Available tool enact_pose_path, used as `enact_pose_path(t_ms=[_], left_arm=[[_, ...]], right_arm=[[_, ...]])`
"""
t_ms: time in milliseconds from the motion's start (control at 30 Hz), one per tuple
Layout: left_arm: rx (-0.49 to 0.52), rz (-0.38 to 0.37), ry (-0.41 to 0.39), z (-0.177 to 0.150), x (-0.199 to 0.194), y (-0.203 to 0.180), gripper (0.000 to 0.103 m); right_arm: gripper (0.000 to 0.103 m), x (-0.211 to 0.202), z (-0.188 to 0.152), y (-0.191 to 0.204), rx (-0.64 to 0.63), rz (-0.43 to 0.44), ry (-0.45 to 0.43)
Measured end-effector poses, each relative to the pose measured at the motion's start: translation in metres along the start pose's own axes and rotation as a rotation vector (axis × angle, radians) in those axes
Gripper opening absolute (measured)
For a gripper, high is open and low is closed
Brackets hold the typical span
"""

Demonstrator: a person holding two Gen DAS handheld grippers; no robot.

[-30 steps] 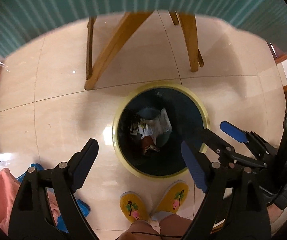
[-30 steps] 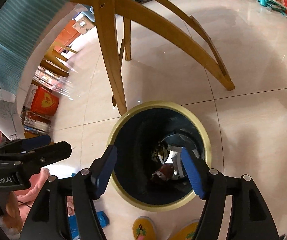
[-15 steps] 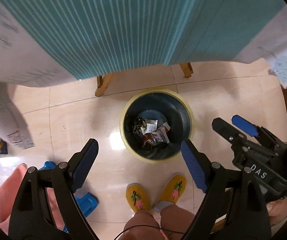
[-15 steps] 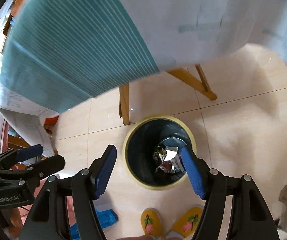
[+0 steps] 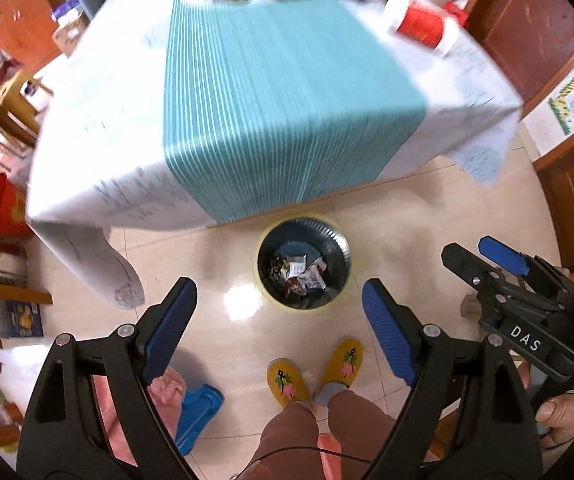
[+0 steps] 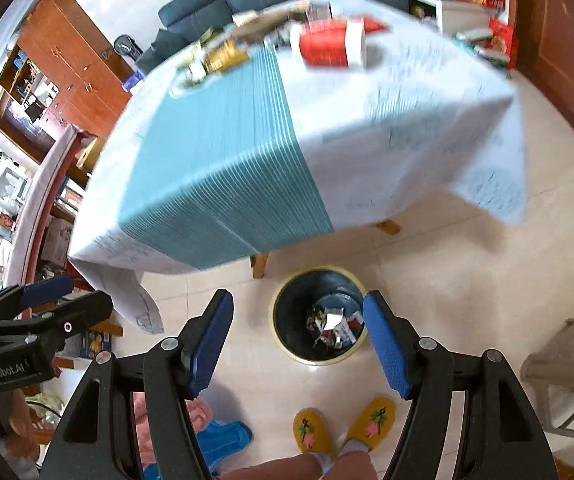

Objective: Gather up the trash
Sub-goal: 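Open both tools to drop the tube and wrapper into the bin, then move both tools back over the table toward the red paper cup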

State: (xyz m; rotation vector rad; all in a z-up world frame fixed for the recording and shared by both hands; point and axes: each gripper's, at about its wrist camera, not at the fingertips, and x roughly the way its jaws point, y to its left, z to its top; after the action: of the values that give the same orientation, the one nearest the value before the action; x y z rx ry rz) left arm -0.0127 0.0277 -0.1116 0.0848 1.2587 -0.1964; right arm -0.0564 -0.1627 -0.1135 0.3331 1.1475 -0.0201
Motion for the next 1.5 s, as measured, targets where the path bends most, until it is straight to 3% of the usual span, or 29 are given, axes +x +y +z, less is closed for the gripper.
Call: enact_pose_path(t_ms=[167, 367, 667, 1033, 1267, 1500], left_arm=[[0.039, -0.025, -0.075, 0.012, -0.051, -0.003, 0.083], [0.062, -0.049, -0.160, 0.032, -0.095, 0.001, 0.083], [0.110, -0.088, -0.226, 0.059, -0.125, -0.007, 0.083], [0.202, -0.089, -0.216, 0.113, -0.100, -0.045, 0.083], [0.356, 0.015, -0.210, 0.176, -0.056, -0.111, 0.083], [0.613, 0.149, -0.198, 0.226, 0.009, -0.187, 0.083]], right_arm=[[0.069, -0.052, 0.011, 0.017, -0.001, -0.012, -0.074], [0.069, -0.086, 0.018, 0.031, -0.007, -0.022, -0.131], [0.069, -0.093, 0.038, 0.034, -0.006, -0.034, -0.175], [0.069, -0.054, 0.108, -0.022, 0.030, 0.005, -0.177], [0.067, -0.022, 0.182, -0.089, 0.069, 0.008, -0.147], [0.066, 0.007, 0.241, -0.148, 0.084, 0.021, -0.116]])
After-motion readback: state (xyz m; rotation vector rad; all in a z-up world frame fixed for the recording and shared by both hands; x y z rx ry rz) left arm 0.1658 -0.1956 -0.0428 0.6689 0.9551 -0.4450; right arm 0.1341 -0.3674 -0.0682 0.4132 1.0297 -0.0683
